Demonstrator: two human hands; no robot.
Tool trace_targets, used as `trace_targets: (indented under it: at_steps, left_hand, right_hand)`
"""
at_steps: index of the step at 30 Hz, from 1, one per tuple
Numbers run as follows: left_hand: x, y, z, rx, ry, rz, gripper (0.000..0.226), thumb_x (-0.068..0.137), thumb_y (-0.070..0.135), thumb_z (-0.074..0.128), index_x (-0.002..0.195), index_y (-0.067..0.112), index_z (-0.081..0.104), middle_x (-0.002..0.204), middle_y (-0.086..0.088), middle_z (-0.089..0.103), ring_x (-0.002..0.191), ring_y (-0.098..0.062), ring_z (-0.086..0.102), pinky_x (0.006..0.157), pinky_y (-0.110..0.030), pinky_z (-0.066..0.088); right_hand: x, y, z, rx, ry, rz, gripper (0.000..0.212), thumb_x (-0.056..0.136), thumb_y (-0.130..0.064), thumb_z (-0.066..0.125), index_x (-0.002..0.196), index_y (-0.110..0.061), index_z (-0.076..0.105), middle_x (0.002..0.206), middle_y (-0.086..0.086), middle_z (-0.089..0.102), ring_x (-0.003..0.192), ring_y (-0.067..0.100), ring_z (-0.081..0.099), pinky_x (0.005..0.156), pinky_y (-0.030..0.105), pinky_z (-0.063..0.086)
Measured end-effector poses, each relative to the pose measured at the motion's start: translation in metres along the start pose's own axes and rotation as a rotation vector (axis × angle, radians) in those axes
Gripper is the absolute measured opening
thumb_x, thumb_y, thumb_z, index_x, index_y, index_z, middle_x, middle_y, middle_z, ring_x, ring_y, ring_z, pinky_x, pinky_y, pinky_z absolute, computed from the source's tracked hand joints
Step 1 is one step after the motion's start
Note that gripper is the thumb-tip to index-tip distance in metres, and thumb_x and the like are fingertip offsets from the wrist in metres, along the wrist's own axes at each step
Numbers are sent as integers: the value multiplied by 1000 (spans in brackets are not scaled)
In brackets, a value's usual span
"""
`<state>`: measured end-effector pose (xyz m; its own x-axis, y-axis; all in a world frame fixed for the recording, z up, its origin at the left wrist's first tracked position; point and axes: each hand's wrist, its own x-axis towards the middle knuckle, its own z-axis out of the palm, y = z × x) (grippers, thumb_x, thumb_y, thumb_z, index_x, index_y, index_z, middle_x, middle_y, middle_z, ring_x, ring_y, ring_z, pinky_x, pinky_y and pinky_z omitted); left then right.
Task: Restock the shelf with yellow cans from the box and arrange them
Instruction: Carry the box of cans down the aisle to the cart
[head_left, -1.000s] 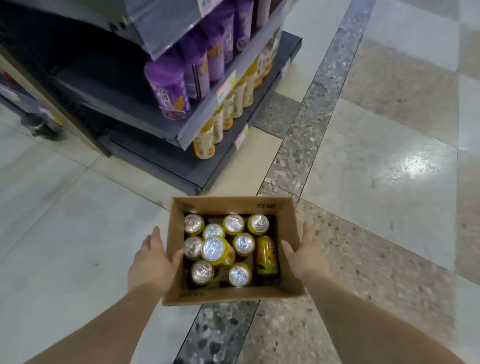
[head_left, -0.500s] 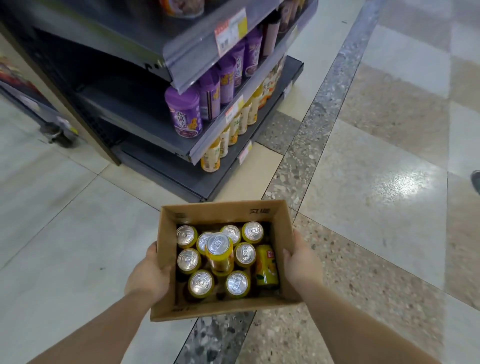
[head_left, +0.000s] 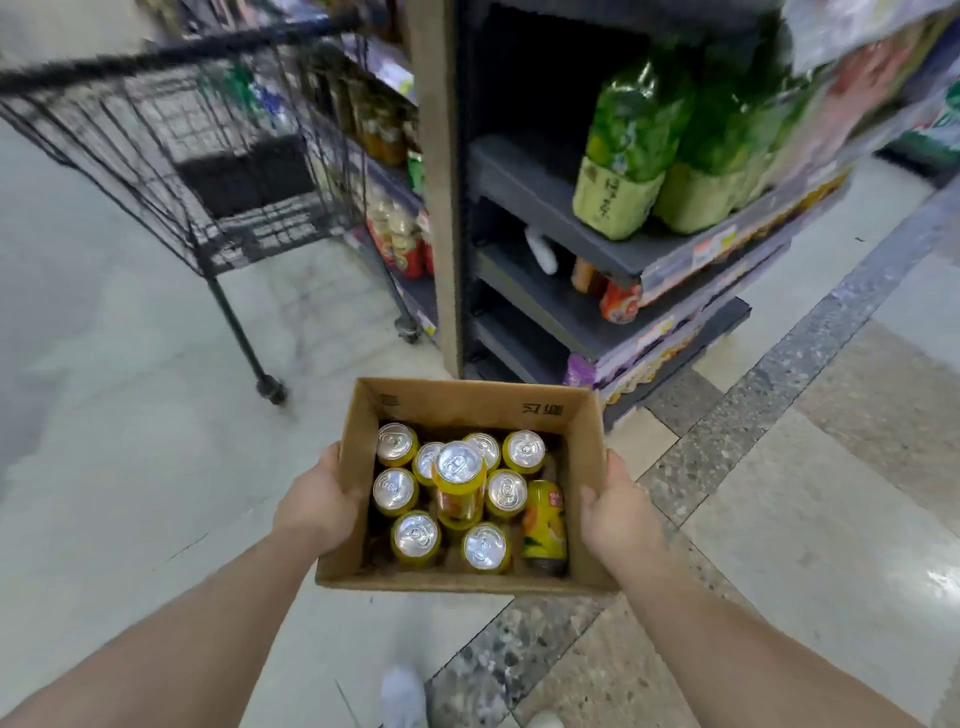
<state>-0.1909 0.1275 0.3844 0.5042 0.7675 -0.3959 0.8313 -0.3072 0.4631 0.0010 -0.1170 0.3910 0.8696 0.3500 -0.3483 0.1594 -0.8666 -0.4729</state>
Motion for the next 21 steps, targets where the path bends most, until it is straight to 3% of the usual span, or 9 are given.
trace_targets:
  at_steps: [7,11,15,21]
  left_hand:
    - [-65,-86,-185,-136,178,-139,50,82,22,56,130,23,44,106,-4,65,95,-28,60,77,-33,46]
    - [-89,-164,-273,-186,247,-172,62,63,31,51,125,21,48,107,-4,64,97,-28,60,78,-34,47]
    - [-103,-242,-361,-157,282,-220,51,55,36,47,105,26,47,99,0,60,98,-30,60,78,-33,46]
    - [-77,-346,-468,-39,335,-298,29,80,17,62,108,15,58,116,-13,66,106,-31,61,74,-31,40]
  right_hand:
    - [-71,-196,-8,-113,-25,-248,31,94,-26,45,125,-24,42,118,10,63,107,35,60,80,39,44]
    - [-118,-305,27,-135,-48,-355,32,91,-28,51,122,-29,44,118,6,63,106,34,61,83,40,48]
    - [-168,-410,75,-143,-96,-398,34,90,-25,51,123,-30,47,119,6,64,109,32,61,88,38,50]
    - [-206,-541,143,-104,-184,-457,29,92,-19,53,120,-26,52,117,3,64,108,27,61,85,34,48]
